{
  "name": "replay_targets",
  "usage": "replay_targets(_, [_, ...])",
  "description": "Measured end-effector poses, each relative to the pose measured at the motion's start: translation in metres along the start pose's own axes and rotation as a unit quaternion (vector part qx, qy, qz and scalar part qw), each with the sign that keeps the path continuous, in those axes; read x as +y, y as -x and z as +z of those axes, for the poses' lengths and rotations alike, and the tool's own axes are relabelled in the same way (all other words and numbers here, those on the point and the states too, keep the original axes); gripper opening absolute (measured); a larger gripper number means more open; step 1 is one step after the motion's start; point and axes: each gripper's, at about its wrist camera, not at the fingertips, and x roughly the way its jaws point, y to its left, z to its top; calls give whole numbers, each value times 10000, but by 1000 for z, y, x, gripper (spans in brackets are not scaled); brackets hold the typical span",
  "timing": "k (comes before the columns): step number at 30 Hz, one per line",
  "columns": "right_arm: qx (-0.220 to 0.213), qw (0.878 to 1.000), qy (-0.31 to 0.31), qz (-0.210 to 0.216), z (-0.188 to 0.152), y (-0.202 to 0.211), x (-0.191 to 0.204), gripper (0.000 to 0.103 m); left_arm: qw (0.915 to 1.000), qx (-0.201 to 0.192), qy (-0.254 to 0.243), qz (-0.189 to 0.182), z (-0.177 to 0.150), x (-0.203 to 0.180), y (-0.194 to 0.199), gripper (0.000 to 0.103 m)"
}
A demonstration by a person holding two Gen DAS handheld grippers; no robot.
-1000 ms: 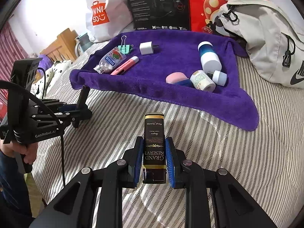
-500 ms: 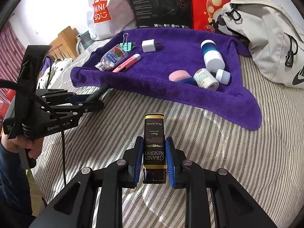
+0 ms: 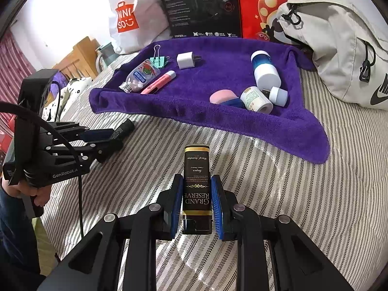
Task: Organize rigid objects
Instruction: 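Carry the cylinder in the left gripper while the right carries the bottle toward the towel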
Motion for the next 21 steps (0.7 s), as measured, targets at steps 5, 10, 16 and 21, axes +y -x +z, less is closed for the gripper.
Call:
replay_targets(5, [5,10000,-10,0,0,0,-1,23,9999,11,-83,136,2,-6,-1,29])
replay_targets(10, [-12,10000,-26,10,-1,1,-2,23,9998,13,-112,168,-2,-9,1,21])
replay_targets(16, [21,10000,-65,7,0,-3,-3,23,10000,-18,10,1,-3,-4,5,21])
replay_targets(21, [-30,10000,-45,-28,3,2,-5,23,9998,-166,87,-116,2,2,18,21])
